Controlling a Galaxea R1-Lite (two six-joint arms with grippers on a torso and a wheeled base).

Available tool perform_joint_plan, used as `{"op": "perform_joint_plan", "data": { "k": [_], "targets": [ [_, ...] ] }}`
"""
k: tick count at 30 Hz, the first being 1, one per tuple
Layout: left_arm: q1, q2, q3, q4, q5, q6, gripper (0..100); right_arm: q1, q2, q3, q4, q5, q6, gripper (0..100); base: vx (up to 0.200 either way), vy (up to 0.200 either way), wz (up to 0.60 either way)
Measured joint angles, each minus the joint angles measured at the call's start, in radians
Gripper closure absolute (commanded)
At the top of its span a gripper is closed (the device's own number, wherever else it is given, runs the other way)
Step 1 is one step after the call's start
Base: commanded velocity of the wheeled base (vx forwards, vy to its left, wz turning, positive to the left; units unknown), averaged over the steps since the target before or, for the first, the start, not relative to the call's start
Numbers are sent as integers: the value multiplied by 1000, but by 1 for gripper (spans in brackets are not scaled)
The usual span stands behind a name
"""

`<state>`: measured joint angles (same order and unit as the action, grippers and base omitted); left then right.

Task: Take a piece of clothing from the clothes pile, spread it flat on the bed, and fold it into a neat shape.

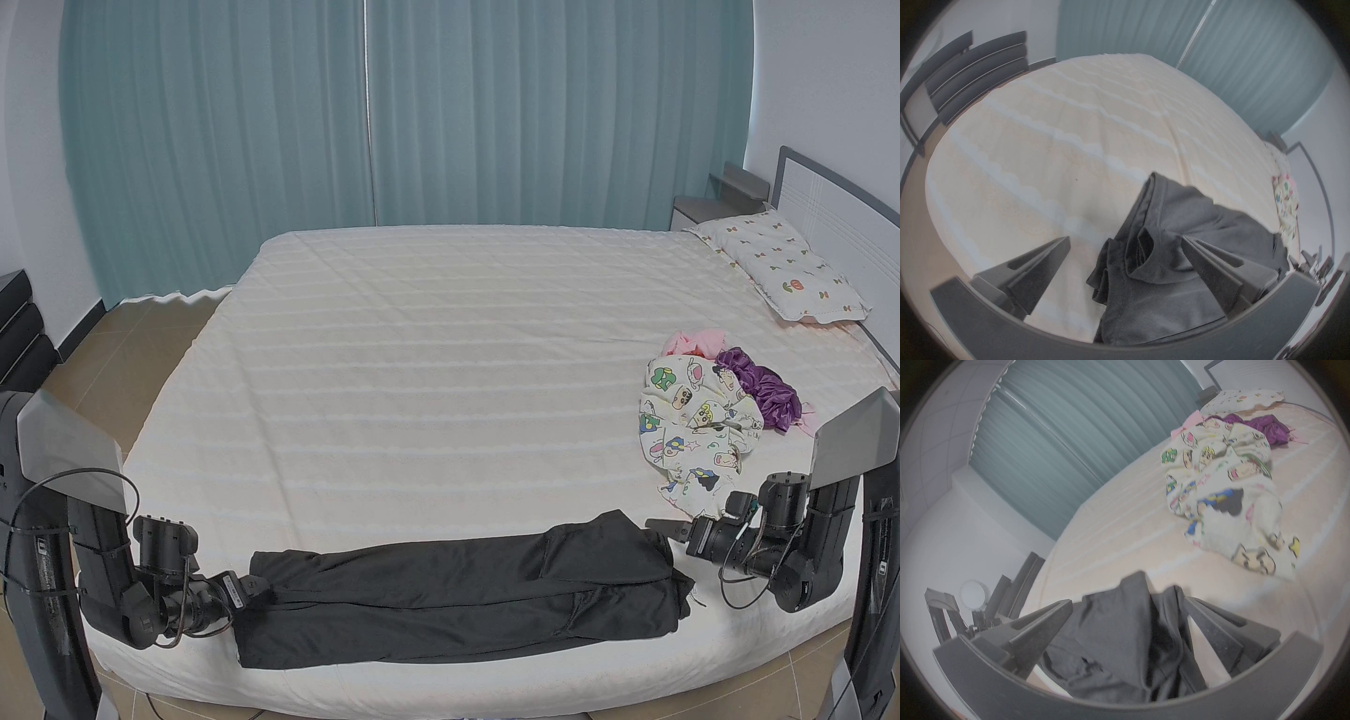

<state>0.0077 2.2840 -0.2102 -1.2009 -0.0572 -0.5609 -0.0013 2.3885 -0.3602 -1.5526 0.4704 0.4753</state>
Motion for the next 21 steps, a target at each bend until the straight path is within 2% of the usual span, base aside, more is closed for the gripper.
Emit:
{"op": "perform_joint_plan", "data": {
  "k": [5, 9, 14, 21],
  "targets": [
    [30, -49, -16, 6, -19, -92, 0, 17, -21, -79, 73, -1, 22, 0, 0, 0, 0],
    [29, -81, -84, 43, -35, -297, 0, 54, -30, -170, 226, -5, 36, 0, 0, 0, 0],
    [-10, -98, -177, 105, -44, -450, 0, 105, -36, -253, 394, -13, 53, 0, 0, 0, 0],
    [-41, -105, -227, 117, -36, -487, 0, 104, -33, -281, 434, -19, 59, 0, 0, 0, 0]
  ]
}}
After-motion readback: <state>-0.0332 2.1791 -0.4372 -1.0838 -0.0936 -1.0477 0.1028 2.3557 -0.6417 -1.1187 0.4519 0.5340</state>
